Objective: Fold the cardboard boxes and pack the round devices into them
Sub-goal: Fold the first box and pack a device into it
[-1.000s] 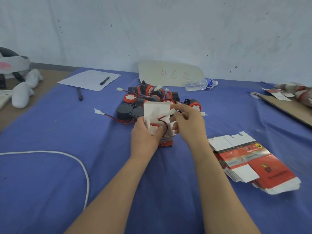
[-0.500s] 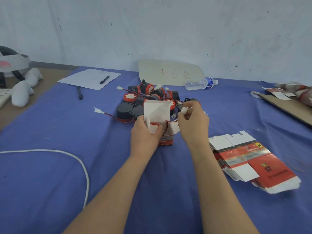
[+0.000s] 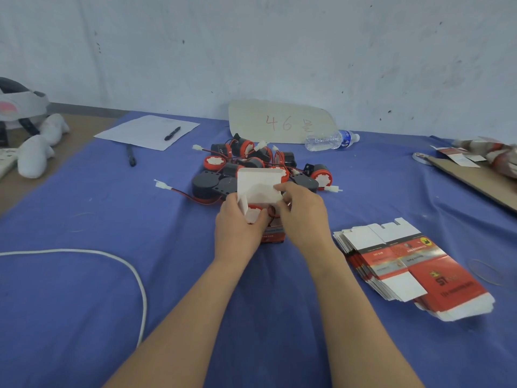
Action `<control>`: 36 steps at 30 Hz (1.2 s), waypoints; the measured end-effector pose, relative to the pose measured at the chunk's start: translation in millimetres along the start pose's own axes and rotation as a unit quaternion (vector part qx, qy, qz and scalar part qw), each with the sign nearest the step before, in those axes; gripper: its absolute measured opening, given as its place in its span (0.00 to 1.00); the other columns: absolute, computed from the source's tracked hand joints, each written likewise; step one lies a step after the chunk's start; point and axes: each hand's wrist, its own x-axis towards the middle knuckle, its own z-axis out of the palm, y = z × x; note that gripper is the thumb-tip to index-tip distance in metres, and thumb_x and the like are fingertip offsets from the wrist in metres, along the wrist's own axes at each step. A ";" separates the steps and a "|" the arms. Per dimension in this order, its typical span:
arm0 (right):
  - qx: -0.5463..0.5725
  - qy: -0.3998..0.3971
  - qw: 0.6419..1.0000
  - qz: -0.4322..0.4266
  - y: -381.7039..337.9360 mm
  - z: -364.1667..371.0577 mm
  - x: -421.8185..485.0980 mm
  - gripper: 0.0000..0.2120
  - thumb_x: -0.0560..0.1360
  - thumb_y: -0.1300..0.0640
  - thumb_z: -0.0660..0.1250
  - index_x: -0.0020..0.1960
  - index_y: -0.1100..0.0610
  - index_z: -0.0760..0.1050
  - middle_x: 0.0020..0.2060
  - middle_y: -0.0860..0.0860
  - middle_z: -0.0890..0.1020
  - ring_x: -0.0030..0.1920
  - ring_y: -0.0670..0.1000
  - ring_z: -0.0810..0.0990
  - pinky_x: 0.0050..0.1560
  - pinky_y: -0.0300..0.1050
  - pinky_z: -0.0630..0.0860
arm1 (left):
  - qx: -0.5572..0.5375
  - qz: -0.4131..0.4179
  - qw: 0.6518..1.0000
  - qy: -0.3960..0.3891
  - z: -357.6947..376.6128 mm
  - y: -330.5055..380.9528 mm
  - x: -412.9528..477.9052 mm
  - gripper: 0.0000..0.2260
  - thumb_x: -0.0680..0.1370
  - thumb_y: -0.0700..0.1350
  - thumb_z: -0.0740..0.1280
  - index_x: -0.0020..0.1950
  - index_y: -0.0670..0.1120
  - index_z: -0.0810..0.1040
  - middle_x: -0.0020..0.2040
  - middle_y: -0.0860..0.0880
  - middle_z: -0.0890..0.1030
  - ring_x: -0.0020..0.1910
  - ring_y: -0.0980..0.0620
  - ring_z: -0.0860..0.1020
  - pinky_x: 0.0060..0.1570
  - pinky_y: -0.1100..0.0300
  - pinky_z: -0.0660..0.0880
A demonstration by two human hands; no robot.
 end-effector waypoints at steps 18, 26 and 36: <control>-0.008 -0.008 0.999 0.030 -3.8 6.6 -2.7 0.04 0.77 0.62 0.63 0.51 0.58 0.75 0.48 0.53 0.79 0.50 0.54 0.74 0.48 0.48 0.74 | -0.002 -0.022 1.000 -0.007 1.2 1.5 -0.5 0.26 0.69 0.52 0.75 0.62 0.46 0.69 0.59 0.48 0.76 0.57 0.47 0.75 0.53 0.48 0.75; -0.064 -0.013 0.997 0.038 -2.1 5.8 -2.1 0.06 0.77 0.59 0.62 0.50 0.57 0.78 0.49 0.51 0.78 0.52 0.51 0.69 0.46 0.45 0.70 | 0.008 -0.015 1.000 -0.003 1.5 1.5 -0.4 0.29 0.69 0.54 0.75 0.64 0.46 0.67 0.60 0.49 0.76 0.58 0.47 0.74 0.54 0.48 0.76; -0.062 -0.024 0.998 0.005 0.2 6.2 -0.3 0.09 0.77 0.61 0.62 0.51 0.55 0.80 0.52 0.50 0.78 0.51 0.52 0.70 0.47 0.45 0.70 | 0.009 -0.011 1.000 -0.017 1.1 0.2 -0.5 0.28 0.71 0.52 0.73 0.65 0.46 0.67 0.60 0.49 0.76 0.58 0.47 0.75 0.53 0.50 0.76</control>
